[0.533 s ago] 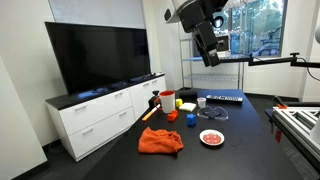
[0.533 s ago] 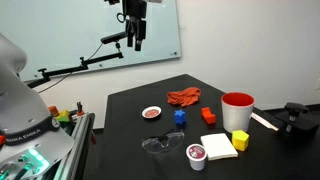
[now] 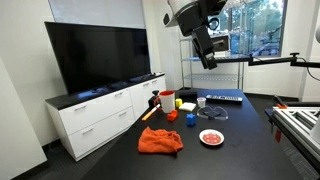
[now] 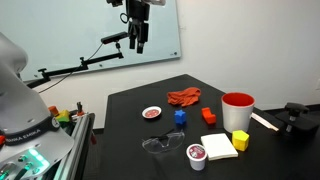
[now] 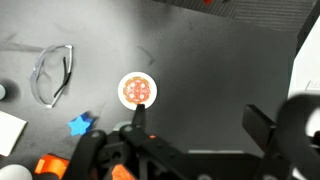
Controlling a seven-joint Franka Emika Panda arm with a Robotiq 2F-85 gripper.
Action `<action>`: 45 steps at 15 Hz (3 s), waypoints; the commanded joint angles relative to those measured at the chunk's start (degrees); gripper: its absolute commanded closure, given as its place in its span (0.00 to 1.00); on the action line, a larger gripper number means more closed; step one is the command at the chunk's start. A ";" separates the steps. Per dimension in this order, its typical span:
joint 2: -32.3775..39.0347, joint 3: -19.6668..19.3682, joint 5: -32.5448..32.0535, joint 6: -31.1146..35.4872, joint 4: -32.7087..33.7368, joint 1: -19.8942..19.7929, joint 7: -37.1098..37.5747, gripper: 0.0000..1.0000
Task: Press a button on the remote control.
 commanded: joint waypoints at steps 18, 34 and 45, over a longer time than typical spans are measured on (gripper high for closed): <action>5.36 -12.93 -13.15 13.43 -2.86 -18.18 13.44 0.00; 9.26 -16.96 -16.34 17.39 -3.72 -22.48 14.05 0.00; 18.38 -22.27 -18.01 25.83 -3.61 -25.90 14.03 0.00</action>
